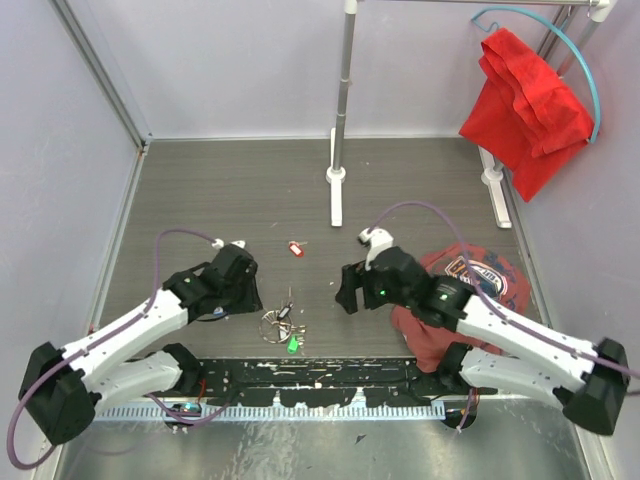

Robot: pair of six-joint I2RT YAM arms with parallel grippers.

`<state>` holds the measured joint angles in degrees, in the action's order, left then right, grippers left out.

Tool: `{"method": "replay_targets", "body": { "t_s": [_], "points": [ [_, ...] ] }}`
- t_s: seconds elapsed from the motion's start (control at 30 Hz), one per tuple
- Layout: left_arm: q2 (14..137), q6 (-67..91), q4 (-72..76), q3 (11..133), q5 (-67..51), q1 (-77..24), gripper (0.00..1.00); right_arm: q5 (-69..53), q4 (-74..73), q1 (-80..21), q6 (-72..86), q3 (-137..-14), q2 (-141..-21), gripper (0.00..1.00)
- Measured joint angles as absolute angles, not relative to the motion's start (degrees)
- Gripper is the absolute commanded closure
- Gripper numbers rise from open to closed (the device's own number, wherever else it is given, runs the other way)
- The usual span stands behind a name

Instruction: Put the keys on the keyring

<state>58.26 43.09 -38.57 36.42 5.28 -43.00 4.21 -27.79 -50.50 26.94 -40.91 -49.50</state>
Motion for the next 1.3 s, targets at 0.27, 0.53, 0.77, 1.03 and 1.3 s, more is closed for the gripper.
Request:
{"method": "replay_targets", "body": {
  "t_s": [0.27,0.53,0.77,1.03,1.3],
  "points": [
    [47.79,41.67,-40.71,38.96,4.34,-37.54,0.63,6.37,-24.86,-65.58,24.84,-47.77,-71.44,0.38],
    [38.87,38.63,-46.28,46.94,9.13,-37.54,0.61,5.82,-20.93,-71.20,16.14,-60.05,-90.80,0.55],
    [35.05,36.60,-50.85,48.88,13.28,-37.52,0.59,3.79,-20.95,-71.13,10.79,-64.95,-98.50,0.67],
    [35.75,35.33,-52.03,48.88,13.89,-37.50,0.58,1.34,-21.41,-71.13,7.55,-69.52,-103.94,0.71],
    [36.18,34.65,-52.18,48.88,13.89,-37.50,0.57,2.31,-22.83,-71.13,6.24,-70.96,-105.80,0.71]
  ]
}}
